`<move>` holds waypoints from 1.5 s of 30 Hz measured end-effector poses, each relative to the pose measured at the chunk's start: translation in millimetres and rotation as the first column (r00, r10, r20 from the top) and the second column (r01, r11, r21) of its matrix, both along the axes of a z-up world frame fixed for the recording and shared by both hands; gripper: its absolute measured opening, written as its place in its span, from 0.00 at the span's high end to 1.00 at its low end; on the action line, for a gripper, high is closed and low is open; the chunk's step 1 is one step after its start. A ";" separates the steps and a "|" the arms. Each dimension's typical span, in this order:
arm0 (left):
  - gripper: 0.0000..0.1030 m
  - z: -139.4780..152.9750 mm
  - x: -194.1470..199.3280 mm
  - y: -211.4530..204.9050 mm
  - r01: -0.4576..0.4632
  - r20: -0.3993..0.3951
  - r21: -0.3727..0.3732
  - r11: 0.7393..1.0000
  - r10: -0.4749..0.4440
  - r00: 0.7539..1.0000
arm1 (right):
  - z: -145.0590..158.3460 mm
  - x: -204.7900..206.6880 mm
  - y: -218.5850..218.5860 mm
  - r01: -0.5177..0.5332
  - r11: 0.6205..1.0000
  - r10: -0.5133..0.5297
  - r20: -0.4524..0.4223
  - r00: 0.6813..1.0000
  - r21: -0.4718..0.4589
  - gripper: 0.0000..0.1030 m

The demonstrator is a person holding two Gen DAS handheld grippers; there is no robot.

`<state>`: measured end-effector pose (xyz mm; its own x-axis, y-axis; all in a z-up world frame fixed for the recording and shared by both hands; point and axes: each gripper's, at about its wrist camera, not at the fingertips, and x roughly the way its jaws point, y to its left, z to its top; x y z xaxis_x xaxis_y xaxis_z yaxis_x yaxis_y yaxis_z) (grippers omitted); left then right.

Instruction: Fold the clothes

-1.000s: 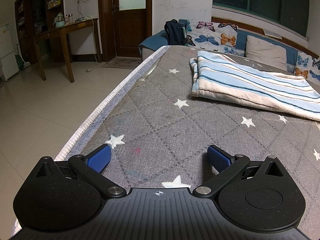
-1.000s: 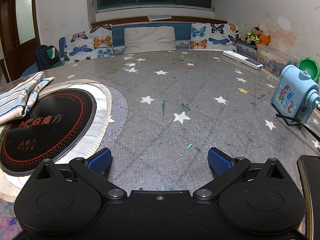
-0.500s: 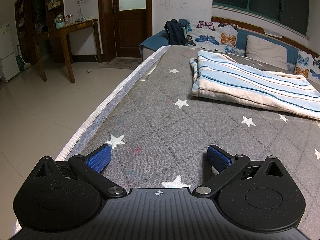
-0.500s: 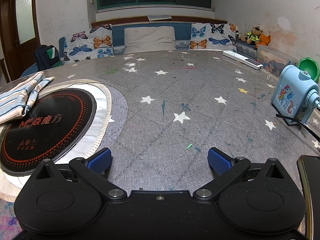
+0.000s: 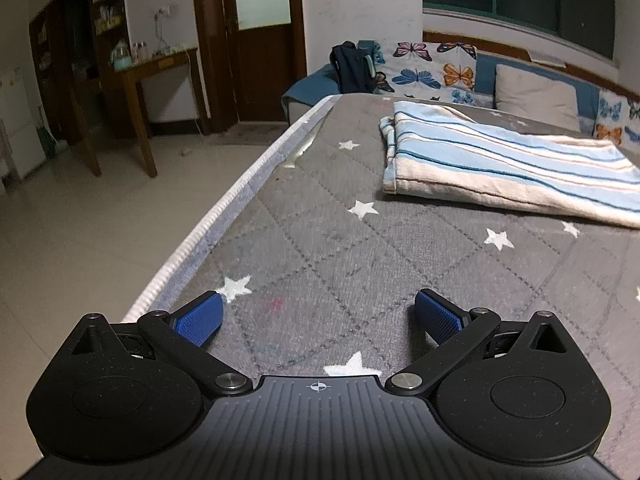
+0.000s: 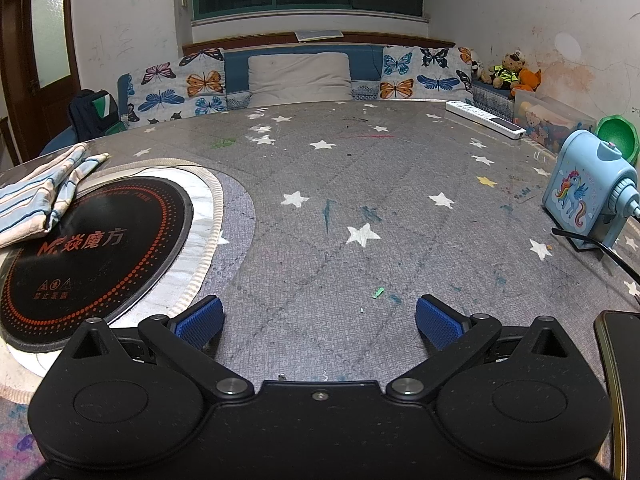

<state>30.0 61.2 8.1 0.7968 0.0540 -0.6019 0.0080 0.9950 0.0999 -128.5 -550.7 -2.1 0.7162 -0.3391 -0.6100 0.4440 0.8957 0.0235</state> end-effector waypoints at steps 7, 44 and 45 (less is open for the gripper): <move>0.00 0.6 -3.3 -12.4 -0.002 0.026 0.085 0.996 0.000 1.000 | -0.1 0.0 -0.4 0.000 1.000 0.000 0.000 1.000 0.000 0.00; 0.00 0.8 -2.6 -18.8 -0.003 0.019 0.063 0.998 0.002 1.000 | -1.1 0.7 -0.7 0.000 1.000 -0.001 -0.003 1.000 -0.004 0.00; 0.00 0.7 -2.4 -16.6 -0.003 0.018 0.060 0.998 0.002 1.000 | -1.1 0.6 -1.0 0.001 1.000 -0.001 -0.003 1.000 -0.004 0.00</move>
